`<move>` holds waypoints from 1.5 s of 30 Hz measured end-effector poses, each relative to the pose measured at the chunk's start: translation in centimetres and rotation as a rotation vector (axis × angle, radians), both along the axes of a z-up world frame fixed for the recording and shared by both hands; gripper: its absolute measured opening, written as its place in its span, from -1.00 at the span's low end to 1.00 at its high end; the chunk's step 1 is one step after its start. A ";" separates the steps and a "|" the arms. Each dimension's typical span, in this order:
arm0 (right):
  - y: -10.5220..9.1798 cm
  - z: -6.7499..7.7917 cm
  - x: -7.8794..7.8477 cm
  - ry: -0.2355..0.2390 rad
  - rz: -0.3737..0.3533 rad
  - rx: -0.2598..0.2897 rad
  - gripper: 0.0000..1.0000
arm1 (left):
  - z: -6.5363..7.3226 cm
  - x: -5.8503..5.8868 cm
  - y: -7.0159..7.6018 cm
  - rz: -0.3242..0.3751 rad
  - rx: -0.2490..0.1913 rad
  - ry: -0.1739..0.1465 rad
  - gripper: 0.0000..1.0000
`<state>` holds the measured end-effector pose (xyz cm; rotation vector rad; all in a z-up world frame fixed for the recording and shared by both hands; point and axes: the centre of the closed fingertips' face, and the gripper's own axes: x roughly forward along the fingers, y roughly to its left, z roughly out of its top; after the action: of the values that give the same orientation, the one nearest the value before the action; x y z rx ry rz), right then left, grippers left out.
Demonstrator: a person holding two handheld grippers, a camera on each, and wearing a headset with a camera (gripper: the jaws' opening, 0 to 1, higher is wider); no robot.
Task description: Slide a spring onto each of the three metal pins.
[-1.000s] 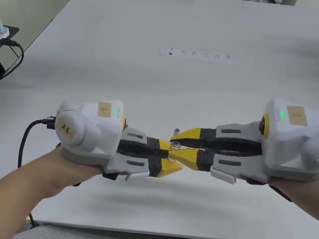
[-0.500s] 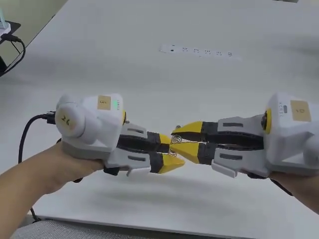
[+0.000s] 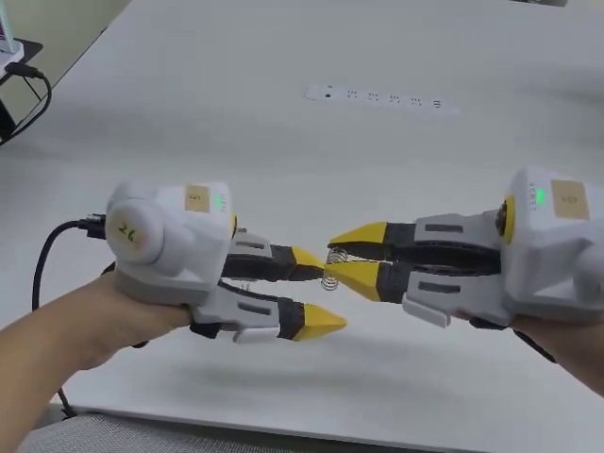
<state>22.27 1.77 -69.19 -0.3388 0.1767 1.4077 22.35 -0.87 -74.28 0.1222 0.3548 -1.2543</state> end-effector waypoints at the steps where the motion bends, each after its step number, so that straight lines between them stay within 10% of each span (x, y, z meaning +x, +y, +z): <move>1: 0.0 0.0 0.0 0.001 -0.001 0.000 -0.87 | 0.0 0.1 0.1 0.005 0.001 0.000 -0.45; 30: -0.6 -0.8 1.1 -0.001 -0.045 -0.028 -0.87 | -0.4 2.7 9.7 0.313 0.030 -0.023 0.37; 45: -1.3 -1.5 2.6 -0.009 -0.099 -0.054 -0.87 | -2.2 2.2 11.7 0.365 0.073 0.034 0.82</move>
<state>24.87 0.47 -70.65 -0.3760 0.2210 1.3056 24.57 10.85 -76.53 0.0929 0.4312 -0.8835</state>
